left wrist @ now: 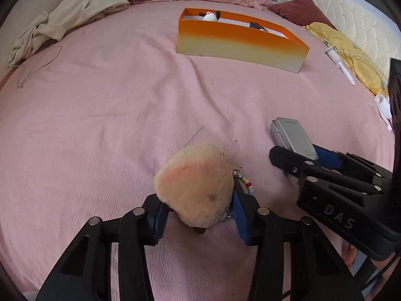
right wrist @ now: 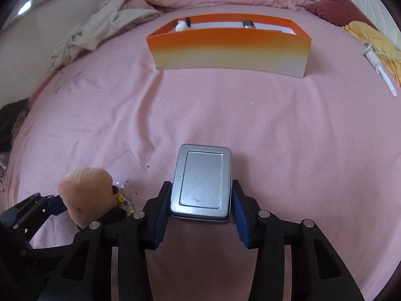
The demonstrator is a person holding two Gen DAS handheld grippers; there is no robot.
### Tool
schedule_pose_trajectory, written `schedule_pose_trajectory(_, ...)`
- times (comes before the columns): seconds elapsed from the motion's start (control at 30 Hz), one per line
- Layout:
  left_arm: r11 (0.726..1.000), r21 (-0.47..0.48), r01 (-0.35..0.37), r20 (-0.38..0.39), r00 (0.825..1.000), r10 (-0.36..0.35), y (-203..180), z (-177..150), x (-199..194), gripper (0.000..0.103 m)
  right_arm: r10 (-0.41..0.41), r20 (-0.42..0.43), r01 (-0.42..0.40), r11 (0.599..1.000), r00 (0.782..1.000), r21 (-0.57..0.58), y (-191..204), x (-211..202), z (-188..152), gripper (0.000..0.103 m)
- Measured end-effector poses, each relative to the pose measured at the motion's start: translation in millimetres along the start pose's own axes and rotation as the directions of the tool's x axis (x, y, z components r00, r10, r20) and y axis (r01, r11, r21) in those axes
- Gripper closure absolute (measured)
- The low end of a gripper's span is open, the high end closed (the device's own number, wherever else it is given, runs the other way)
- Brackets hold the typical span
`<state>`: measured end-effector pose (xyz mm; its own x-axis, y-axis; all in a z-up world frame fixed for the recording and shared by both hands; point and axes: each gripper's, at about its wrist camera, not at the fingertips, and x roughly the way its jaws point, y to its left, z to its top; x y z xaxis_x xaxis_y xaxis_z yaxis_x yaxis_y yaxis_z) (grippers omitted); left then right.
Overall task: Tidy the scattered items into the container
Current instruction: 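Grasp the plush keychain with the left gripper while the right grasps the silver tin, then carry the plush and silver tin into the box and open both grippers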
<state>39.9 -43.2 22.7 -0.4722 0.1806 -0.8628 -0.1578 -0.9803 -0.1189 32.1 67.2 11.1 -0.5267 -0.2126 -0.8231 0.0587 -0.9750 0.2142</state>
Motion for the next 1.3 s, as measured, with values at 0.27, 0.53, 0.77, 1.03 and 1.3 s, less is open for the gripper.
schedule_pose_trajectory(0.27,0.999,0.014,0.049,0.076,0.996,-0.050,-3.9,-0.2,-14.1,0.061,0.033,0.125,-0.048,0.991,0.992,0.121,-40.8,-33.1,0.8,0.060)
schedule_pose_trajectory(0.53,0.997,0.056,0.044,0.074,0.996,-0.048,-11.1,1.3,-12.3,0.061,0.003,0.189,-0.034,0.986,0.982,0.161,-54.4,-50.8,10.2,0.060)
schedule_pose_trajectory(0.77,0.998,0.044,0.054,0.069,0.996,-0.057,-9.8,3.1,-10.6,0.061,-0.020,0.197,-0.014,0.985,0.980,0.170,-61.1,-48.8,14.4,0.060)
schedule_pose_trajectory(1.03,0.996,0.061,0.067,0.055,0.996,-0.070,-14.3,9.5,-6.9,0.061,-0.006,0.189,-0.031,0.981,0.982,0.193,-66.8,-40.5,16.4,0.060)
schedule_pose_trajectory(1.3,0.994,0.063,0.084,0.058,0.994,-0.088,-17.7,24.9,-0.4,0.061,0.008,0.193,-0.042,0.984,0.981,0.172,-62.1,-32.2,20.0,0.060)
